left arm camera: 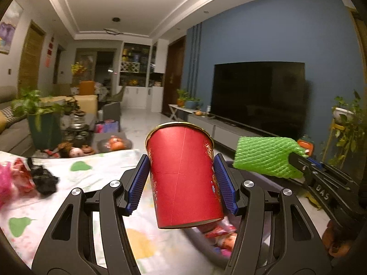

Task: Collect trash
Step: 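Carry the red cup and green net over the grey bin and open both grippers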

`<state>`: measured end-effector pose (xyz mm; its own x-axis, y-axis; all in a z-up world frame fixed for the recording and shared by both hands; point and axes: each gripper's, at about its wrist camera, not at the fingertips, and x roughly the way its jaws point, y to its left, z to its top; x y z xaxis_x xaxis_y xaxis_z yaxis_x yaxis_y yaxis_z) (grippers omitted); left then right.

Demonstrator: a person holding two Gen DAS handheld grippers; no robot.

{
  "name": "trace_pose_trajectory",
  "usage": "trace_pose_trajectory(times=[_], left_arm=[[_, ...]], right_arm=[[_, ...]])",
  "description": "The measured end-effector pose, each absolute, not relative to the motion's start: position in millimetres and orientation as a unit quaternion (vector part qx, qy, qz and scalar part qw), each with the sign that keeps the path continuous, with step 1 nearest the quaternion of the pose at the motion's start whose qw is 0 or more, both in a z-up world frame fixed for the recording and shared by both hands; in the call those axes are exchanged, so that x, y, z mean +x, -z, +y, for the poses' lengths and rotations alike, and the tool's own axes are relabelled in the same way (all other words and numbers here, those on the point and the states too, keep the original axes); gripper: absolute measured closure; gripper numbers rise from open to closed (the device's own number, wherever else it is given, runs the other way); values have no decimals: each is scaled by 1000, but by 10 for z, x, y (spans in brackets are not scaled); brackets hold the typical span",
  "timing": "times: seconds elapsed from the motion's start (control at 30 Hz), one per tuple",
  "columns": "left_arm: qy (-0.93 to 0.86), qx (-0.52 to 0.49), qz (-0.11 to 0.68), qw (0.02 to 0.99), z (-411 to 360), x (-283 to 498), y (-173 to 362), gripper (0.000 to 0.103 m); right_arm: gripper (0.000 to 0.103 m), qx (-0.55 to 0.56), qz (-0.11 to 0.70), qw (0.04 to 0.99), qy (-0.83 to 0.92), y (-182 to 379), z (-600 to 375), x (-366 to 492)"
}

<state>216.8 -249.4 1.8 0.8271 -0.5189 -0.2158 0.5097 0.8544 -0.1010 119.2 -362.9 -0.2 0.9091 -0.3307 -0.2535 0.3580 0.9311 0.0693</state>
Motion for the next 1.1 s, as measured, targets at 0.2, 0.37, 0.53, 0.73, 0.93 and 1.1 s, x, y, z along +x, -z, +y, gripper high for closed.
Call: trace_pose_trajectory(times=[0.2,0.37,0.53,0.73,0.93,1.1], left_arm=[[292,-9,110,950,-2715,2206,30,46],[301,-6,116,947,-2810,2243,104,46],[307,-2,120,944,-2845,2315,157,45],[315,0,123,941,-2886,2371,197,45],[319,2,124,939,-2910,2493,219,44],[323,4,126,938,-2968,2489,255,44]], right_arm=[[94,57,114,974,188,47,-3692,1167],[94,65,114,973,191,84,-3727,1138],[94,70,112,972,192,45,-3761,1148],[94,77,110,972,192,14,-3758,1158],[94,80,111,972,189,23,-3765,1182],[94,84,108,974,182,10,-3803,1200]])
